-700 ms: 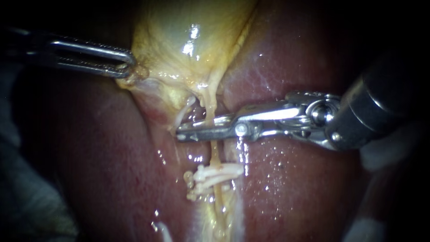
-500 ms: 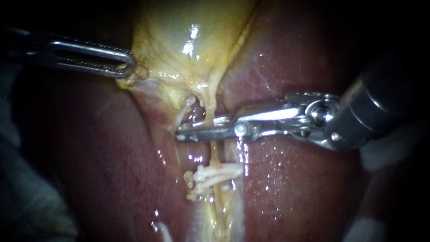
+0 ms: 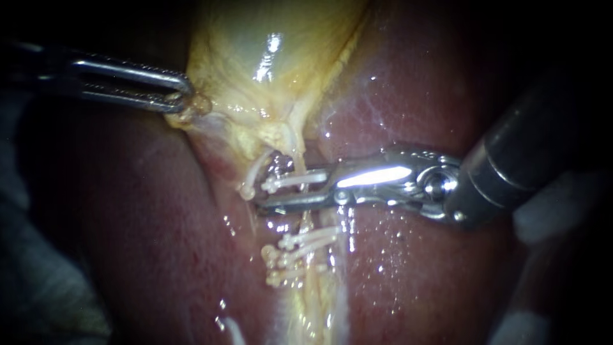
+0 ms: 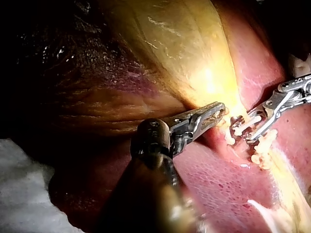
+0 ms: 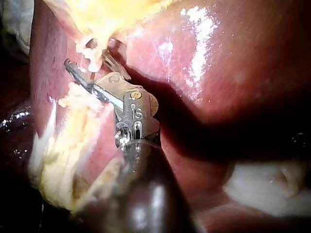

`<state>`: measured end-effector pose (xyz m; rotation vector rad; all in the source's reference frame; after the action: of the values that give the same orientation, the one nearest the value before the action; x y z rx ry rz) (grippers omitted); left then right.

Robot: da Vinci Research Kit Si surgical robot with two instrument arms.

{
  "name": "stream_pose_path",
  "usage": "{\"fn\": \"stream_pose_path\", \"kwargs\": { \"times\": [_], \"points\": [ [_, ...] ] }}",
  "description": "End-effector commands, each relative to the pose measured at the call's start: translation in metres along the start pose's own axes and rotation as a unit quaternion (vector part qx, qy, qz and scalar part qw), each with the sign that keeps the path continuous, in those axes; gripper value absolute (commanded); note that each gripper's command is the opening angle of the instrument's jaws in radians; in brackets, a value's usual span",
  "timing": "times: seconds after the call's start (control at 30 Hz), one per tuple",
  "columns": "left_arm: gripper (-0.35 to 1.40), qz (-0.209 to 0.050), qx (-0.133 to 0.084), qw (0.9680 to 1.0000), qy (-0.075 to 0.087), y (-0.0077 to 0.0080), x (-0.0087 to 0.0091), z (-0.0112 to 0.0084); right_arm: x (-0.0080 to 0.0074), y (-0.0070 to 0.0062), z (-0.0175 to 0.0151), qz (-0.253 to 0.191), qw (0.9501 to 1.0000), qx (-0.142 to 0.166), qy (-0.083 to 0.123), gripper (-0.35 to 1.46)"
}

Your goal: Going back third clip right tube

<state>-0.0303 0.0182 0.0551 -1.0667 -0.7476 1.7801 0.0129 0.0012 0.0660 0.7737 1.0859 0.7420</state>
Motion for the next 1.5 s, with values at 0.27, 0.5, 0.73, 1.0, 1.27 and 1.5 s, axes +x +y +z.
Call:
{"fn": "stream_pose_path", "kwargs": {
  "times": [0.27, 0.5, 0.73, 1.0, 1.27, 1.5],
  "points": [
    [-0.35, 0.000, -0.001, 1.0000, 0.000, 0.0000, -0.0001, -0.0002, -0.0004, -0.0001, -0.0017, -0.021, 0.9998, -0.004, 0.003, 0.42],
    [-0.35, 0.000, -0.001, 1.0000, 0.000, 0.0000, -0.0001, -0.0002, -0.0005, -0.0006, -0.0038, -0.112, 0.9935, -0.018, 0.008, 0.46],
    [-0.35, 0.000, -0.001, 1.0000, 0.000, 0.0000, -0.0001, -0.0002, 0.0007, -0.0028, -0.0081, -0.229, 0.9724, -0.044, 0.010, 0.50],
    [-0.35, 0.000, -0.001, 1.0000, 0.000, -0.0002, -0.0001, -0.0002, 0.0019, -0.0047, -0.0124, -0.287, 0.9569, -0.044, 0.003, 0.50],
    [-0.35, 0.004, 0.000, 1.0000, 0.000, -0.0012, -0.0008, 0.0009, 0.0022, -0.0062, -0.0135, -0.316, 0.9469, -0.042, -0.044, 0.50],
    [-0.35, 0.006, -0.005, 1.0000, -0.002, -0.0022, -0.0013, 0.0034, 0.0019, -0.0067, -0.0140, -0.319, 0.9458, -0.037, -0.048, 0.50]
  ]
}}
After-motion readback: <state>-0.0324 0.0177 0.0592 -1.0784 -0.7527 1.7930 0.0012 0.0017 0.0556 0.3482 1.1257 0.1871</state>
